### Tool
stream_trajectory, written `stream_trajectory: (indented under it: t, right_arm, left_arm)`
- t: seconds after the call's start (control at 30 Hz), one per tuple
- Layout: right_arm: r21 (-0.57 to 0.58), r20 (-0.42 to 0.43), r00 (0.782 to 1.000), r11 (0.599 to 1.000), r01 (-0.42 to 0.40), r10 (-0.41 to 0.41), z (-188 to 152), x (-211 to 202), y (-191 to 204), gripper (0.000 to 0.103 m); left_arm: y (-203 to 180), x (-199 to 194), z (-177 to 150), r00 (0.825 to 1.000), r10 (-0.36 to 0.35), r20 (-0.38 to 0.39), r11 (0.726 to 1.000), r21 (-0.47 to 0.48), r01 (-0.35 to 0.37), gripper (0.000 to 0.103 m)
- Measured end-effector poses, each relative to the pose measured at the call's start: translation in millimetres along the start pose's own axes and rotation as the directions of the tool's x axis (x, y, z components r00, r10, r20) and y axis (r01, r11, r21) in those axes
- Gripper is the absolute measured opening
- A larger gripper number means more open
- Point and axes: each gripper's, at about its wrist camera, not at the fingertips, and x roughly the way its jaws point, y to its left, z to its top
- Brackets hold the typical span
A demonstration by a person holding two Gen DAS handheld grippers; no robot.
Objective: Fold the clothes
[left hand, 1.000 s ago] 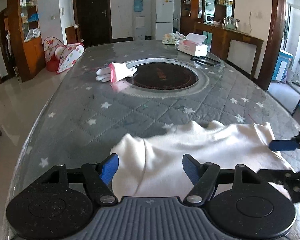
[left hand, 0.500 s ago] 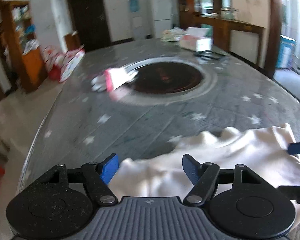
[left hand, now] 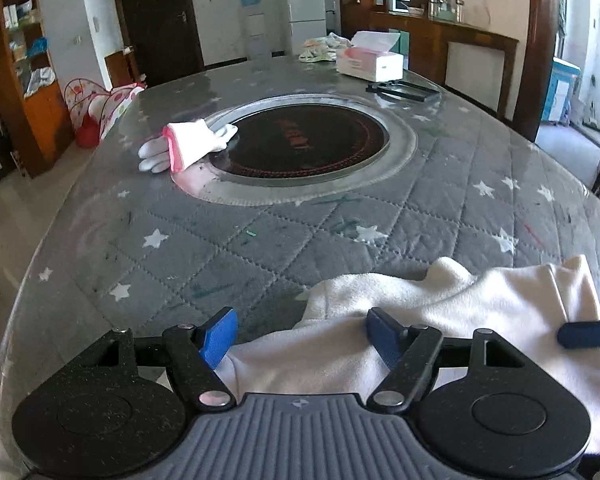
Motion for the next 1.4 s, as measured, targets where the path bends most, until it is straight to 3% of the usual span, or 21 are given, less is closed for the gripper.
stream_trajectory:
  t: [0.33,0.53,0.83,1.13,1.4]
  right_arm:
    - [0.039,0.02,1.0,0.999,0.001,-0.002,5.1,-12.4,-7.2,0.083]
    - [0.052,0.025,1.0,0.999,0.009,-0.01,5.5,-20.5,-8.2,0.081]
    - [0.062,0.022,1.0,0.998,0.011,-0.013,4.8,-29.0,-5.4,0.08]
    - [0.061,0.023,0.999,0.998,0.023,-0.024,0.9,-36.9,0.0,0.08]
    - [0.065,0.044,0.999,0.998,0.025,-0.028,-2.9,-48.0,4.4,0.08]
  left_arm:
    - [17.2,-41.5,-9.0,0.998,-0.02,0.051,0.997,-0.067,0.024,0.074]
    - [32.2,-67.6,-31.4,0.999,0.0,0.042,0.993,-0.119,0.005,0.082]
    - [47.7,-100.2,-60.8,0.998,0.041,0.055,0.985,-0.172,-0.031,0.102]
    - [53.2,-122.4,-74.0,0.994,0.047,0.096,0.976,-0.217,-0.025,0.103]
    - [50.8,-132.8,-85.3,0.993,0.095,0.075,0.968,-0.238,-0.074,0.103]
